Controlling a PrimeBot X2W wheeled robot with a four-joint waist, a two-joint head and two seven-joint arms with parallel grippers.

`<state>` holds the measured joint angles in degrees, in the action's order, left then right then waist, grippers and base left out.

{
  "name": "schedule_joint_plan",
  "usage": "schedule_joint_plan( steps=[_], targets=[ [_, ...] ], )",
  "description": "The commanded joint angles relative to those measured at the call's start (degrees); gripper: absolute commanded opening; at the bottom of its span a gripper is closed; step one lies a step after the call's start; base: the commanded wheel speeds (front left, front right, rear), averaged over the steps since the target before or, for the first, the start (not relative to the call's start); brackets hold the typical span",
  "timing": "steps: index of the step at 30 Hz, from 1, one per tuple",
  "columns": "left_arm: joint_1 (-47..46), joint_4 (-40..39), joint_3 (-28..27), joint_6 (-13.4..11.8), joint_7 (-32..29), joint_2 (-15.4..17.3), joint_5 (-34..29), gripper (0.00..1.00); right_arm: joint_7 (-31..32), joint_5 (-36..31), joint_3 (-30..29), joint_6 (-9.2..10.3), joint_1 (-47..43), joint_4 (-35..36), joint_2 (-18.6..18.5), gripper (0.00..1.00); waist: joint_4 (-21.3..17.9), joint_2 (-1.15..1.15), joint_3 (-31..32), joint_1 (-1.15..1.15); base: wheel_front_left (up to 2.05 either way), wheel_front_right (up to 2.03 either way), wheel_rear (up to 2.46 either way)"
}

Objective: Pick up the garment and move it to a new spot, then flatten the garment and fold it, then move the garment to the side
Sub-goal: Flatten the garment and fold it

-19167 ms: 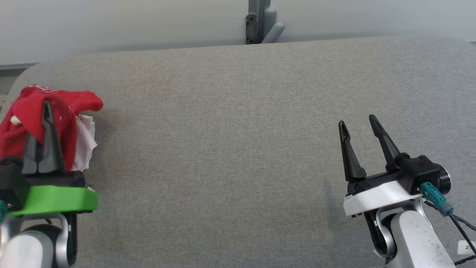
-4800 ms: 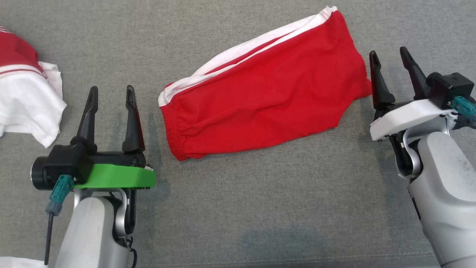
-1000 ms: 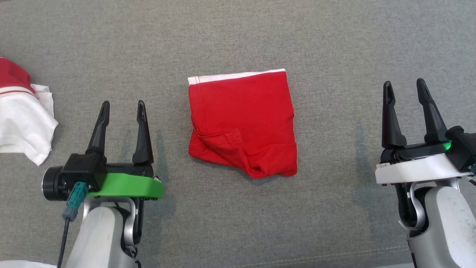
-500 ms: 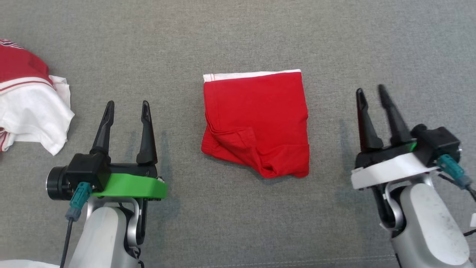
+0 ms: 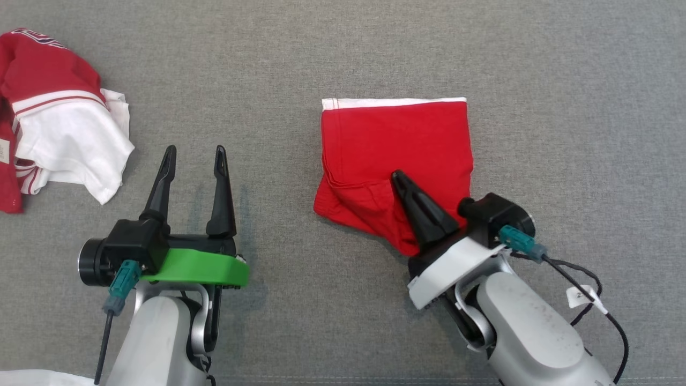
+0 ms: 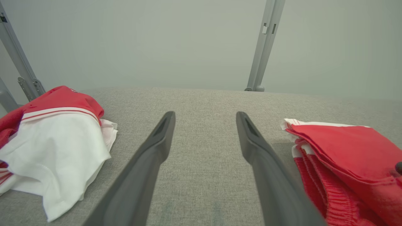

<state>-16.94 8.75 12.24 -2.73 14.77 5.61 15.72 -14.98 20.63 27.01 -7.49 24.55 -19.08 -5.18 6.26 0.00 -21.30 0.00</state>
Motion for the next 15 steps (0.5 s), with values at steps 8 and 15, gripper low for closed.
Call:
schedule_joint_plan(
  steps=[8,15],
  targets=[
    [-0.22,0.45,0.05,0.0,0.38,-0.3,0.62,1.0,-0.24,3.8,9.95,0.0,2.35,-4.55,0.44,0.0,1.29,0.0,-0.05,0.0,0.0,0.0,0.0],
    [0.61,0.94,-0.66,-0.2,0.45,-0.25,0.85,1.0,-0.1,6.32,15.8,0.0,0.76,-2.18,-1.17,0.0,0.71,0.0,0.52,0.0,0.0,0.0,0.0]
  ],
)
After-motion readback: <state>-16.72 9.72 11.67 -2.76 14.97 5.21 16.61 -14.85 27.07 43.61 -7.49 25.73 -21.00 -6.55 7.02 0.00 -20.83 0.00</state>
